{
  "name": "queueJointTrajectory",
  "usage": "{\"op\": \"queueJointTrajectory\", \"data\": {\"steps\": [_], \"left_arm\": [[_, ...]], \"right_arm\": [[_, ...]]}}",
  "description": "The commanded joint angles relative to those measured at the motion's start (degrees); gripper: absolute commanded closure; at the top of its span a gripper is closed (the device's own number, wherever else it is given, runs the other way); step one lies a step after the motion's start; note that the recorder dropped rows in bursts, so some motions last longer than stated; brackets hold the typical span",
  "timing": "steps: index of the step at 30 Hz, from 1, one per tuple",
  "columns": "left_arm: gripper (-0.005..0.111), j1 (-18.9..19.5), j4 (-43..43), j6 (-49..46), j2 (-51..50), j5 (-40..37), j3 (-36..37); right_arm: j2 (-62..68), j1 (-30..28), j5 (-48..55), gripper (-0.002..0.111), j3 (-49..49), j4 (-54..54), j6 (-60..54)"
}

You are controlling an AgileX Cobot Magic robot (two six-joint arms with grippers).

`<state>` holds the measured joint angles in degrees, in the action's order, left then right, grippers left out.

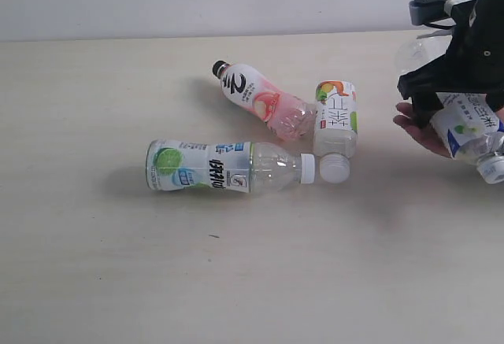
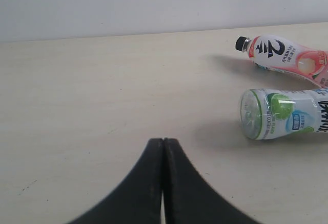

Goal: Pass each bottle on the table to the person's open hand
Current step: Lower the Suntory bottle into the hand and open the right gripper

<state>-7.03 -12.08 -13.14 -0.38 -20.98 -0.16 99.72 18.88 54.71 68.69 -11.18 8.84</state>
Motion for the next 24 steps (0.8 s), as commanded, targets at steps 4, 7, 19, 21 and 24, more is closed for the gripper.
{"op": "queueJointTrajectory", "data": {"steps": [4, 7, 19, 21, 24], "left_arm": [[0.107, -0.14, -0.82, -0.07, 0.38, 0.19, 0.16], [0.107, -0.14, -0.82, -0.07, 0.38, 0.19, 0.16], [0.107, -0.14, -0.82, -0.07, 0.38, 0.19, 0.16], [0.107, -0.14, -0.82, -0.07, 0.38, 0.19, 0.16], [0.107, -0.14, -0.82, -0.07, 0.38, 0.19, 0.16]], "right_arm": [[-6.41, -0.19, -2.08, 0.020, 0.23, 0.21, -1.21], [-9.45, -0.19, -2.32, 0.020, 0.23, 0.72, -1.38], [-18.46, -0.19, -2.47, 0.069, 0.23, 21.74, -16.72], [-19.52, -0.19, -2.47, 0.083, 0.07, 23.51, -16.72], [-21.70, -0.19, -3.72, 0.104, -1.90, 26.04, -19.45]]}}
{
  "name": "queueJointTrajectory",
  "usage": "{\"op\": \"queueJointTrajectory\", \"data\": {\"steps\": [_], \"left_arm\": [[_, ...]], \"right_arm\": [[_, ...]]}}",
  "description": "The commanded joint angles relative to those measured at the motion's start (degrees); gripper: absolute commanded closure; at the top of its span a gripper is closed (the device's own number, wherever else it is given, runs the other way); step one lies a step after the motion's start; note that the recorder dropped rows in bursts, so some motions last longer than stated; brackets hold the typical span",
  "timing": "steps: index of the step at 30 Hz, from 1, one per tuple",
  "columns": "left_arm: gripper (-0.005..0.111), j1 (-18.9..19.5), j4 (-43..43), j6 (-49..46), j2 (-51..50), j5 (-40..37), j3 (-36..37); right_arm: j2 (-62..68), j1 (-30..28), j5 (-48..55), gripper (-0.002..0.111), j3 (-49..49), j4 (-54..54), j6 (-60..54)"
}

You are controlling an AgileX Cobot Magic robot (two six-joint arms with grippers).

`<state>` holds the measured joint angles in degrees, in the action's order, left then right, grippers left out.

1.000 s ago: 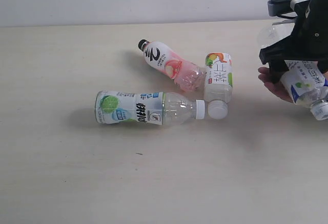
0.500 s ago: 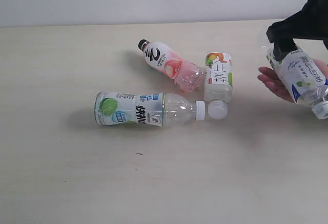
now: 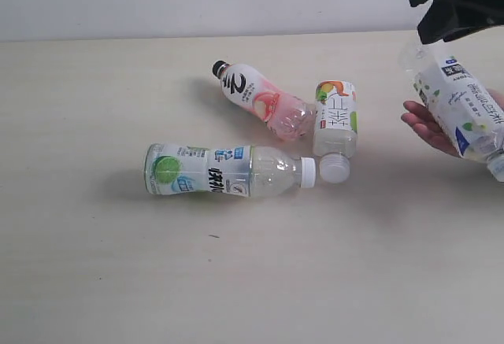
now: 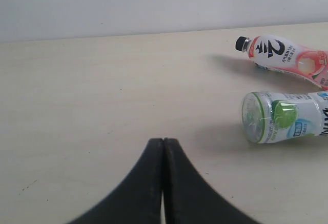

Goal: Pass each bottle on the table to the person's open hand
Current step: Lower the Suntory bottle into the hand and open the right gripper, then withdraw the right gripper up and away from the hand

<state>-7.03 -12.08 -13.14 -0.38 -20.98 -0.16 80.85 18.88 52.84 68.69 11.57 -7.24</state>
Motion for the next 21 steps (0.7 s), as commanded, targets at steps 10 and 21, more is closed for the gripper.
{"op": "queueJointTrajectory", "data": {"steps": [10, 21], "left_arm": [[0.107, -0.14, -0.82, -0.07, 0.38, 0.19, 0.16], [0.107, -0.14, -0.82, -0.07, 0.38, 0.19, 0.16]], "right_arm": [[-15.09, -0.19, -22.86, 0.108, -17.78, 14.40, -13.75], [-27.39, -0.19, -32.43, 0.108, -34.59, 43.98, -48.23]]}}
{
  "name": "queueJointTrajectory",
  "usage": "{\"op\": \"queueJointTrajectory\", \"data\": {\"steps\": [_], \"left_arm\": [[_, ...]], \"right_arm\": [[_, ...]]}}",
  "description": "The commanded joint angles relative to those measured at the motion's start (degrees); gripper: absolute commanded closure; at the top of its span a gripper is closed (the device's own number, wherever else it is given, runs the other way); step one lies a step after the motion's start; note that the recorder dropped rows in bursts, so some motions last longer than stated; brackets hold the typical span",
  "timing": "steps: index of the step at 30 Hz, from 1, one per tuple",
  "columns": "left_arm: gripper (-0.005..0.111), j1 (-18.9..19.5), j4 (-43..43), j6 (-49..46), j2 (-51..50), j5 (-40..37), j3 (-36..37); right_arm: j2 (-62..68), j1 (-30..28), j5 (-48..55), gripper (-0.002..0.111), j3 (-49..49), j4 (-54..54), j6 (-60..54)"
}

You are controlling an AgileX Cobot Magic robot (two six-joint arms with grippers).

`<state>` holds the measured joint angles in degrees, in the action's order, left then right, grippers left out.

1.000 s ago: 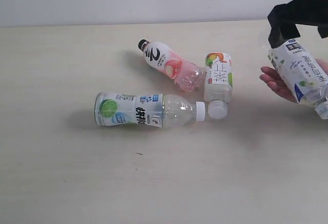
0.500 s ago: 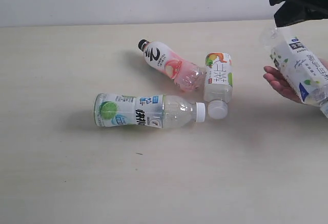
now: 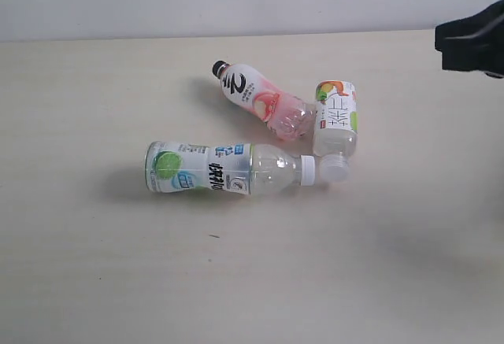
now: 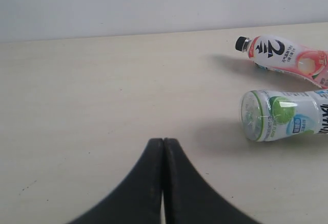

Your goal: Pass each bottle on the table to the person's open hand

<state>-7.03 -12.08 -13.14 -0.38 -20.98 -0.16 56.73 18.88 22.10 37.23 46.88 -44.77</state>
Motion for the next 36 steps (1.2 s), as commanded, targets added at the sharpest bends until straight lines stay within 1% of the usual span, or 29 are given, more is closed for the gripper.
{"op": "queueJointTrajectory", "data": {"steps": [1, 3, 6, 9, 10, 12, 13, 14, 16, 19, 25, 29, 31, 36], "left_arm": [[0.107, -0.14, -0.82, -0.07, 0.38, 0.19, 0.16], [0.107, -0.14, -0.82, -0.07, 0.38, 0.19, 0.16], [0.107, -0.14, -0.82, -0.07, 0.38, 0.19, 0.16], [0.107, -0.14, -0.82, -0.07, 0.38, 0.19, 0.16], [0.107, -0.14, -0.82, -0.07, 0.38, 0.19, 0.16], [0.107, -0.14, -0.82, -0.07, 0.38, 0.19, 0.16], [0.107, -0.14, -0.82, -0.07, 0.38, 0.19, 0.16], [0.107, -0.14, -0.82, -0.07, 0.38, 0.19, 0.16], [0.107, -0.14, -0.82, -0.07, 0.38, 0.19, 0.16], [0.107, -0.14, -0.82, -0.07, 0.38, 0.19, 0.16], [0.107, -0.14, -0.82, -0.07, 0.38, 0.19, 0.16], [0.107, -0.14, -0.82, -0.07, 0.38, 0.19, 0.16], [0.107, -0.14, -0.82, -0.07, 0.38, 0.19, 0.16], [0.107, -0.14, -0.82, -0.07, 0.38, 0.19, 0.16]], "right_arm": [[-4.20, -0.19, -1.80, 0.108, -3.92, 10.87, -13.46], [-5.40, -0.19, -2.68, 0.108, -5.49, 14.39, -17.59], [-7.82, -0.19, -4.78, 0.108, -8.71, 23.61, -28.08], [-10.41, -0.19, -5.75, 0.108, -12.16, 36.62, -43.74], [-11.65, -0.19, -5.44, 0.108, -13.68, 42.84, -49.41], [-13.54, -0.19, -2.99, 0.108, -15.86, 51.52, -59.83], [-14.59, -0.19, -1.23, 0.108, -17.05, 53.07, -64.79], [-15.65, -0.19, 1.06, 0.108, -17.86, 53.07, -66.64], [-17.71, -0.19, 4.09, 0.108, -19.06, 53.07, -67.84], [-20.20, -0.19, 3.89, 0.108, -20.51, 53.07, -67.84], [-24.78, -0.19, -3.40, 0.108, -23.64, 53.07, -65.18], [-27.95, -0.19, -9.24, 0.108, -25.43, 53.07, -60.15], [-29.34, -0.19, -10.42, 0.108, -26.90, 53.07, -55.35], [-29.58, -0.19, -10.19, 0.108, -27.02, 53.07, -54.43]]}}
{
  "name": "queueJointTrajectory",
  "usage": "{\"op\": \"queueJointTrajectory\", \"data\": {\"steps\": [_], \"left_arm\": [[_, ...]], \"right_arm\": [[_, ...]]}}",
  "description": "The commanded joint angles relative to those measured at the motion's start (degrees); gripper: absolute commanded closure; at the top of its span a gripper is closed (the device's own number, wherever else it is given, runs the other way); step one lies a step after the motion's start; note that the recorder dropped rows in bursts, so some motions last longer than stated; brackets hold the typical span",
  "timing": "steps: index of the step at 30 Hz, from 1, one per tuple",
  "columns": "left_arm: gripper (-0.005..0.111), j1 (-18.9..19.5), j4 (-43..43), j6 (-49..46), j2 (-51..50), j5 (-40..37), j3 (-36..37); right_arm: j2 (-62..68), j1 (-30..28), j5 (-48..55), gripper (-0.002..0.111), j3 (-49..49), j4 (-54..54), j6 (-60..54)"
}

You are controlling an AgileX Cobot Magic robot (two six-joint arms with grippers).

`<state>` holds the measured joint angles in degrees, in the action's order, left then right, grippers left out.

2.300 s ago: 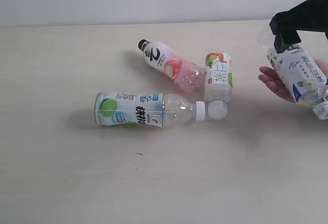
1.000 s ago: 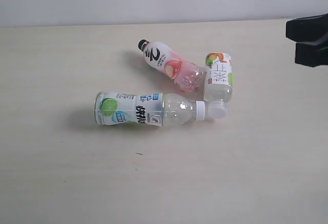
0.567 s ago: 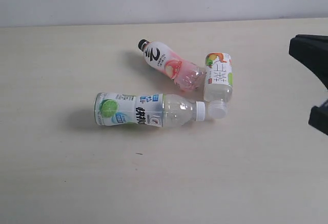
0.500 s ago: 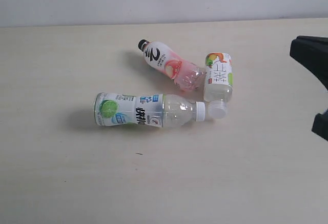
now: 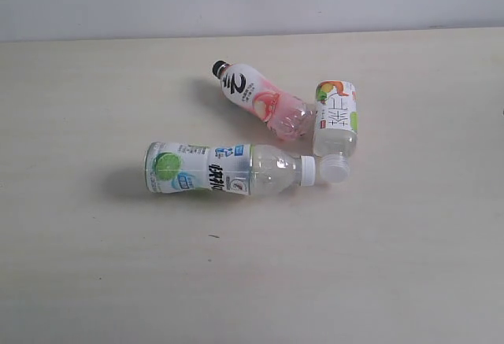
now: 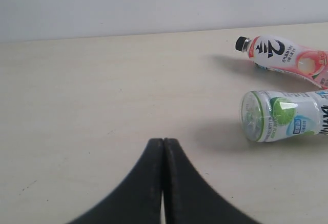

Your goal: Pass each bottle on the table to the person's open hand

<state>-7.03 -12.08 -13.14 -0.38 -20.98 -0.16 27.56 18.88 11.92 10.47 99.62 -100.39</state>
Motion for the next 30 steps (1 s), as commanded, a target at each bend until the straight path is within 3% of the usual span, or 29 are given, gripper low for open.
{"op": "queueJointTrajectory", "data": {"steps": [1, 17, 18, 20, 24, 26, 28, 30], "left_arm": [[0.107, -0.14, -0.82, -0.07, 0.38, 0.19, 0.16], [0.107, -0.14, -0.82, -0.07, 0.38, 0.19, 0.16], [0.107, -0.14, -0.82, -0.07, 0.38, 0.19, 0.16], [0.107, -0.14, -0.82, -0.07, 0.38, 0.19, 0.16], [0.107, -0.14, -0.82, -0.07, 0.38, 0.19, 0.16], [0.107, -0.14, -0.82, -0.07, 0.38, 0.19, 0.16], [0.107, -0.14, -0.82, -0.07, 0.38, 0.19, 0.16], [0.107, -0.14, -0.82, -0.07, 0.38, 0.19, 0.16]], "right_arm": [[-0.41, -0.19, -0.01, 0.108, -0.26, 0.32, 1.19], [-1.57, -0.19, -3.19, 0.108, -1.49, 0.32, -0.75], [-1.57, -0.19, -2.96, 0.108, -1.49, -3.24, 4.05], [-1.57, -0.19, -2.82, 0.108, -1.49, -27.01, 24.89], [-1.57, -0.19, -5.28, 0.108, -1.49, -70.85, 78.03], [-1.57, -0.19, -6.42, 0.108, -1.49, -89.36, 97.06], [-1.57, -0.19, -7.03, 0.108, -1.49, -101.06, 108.93], [-1.57, -0.19, -6.90, 0.108, -1.49, -106.21, 113.21]]}}
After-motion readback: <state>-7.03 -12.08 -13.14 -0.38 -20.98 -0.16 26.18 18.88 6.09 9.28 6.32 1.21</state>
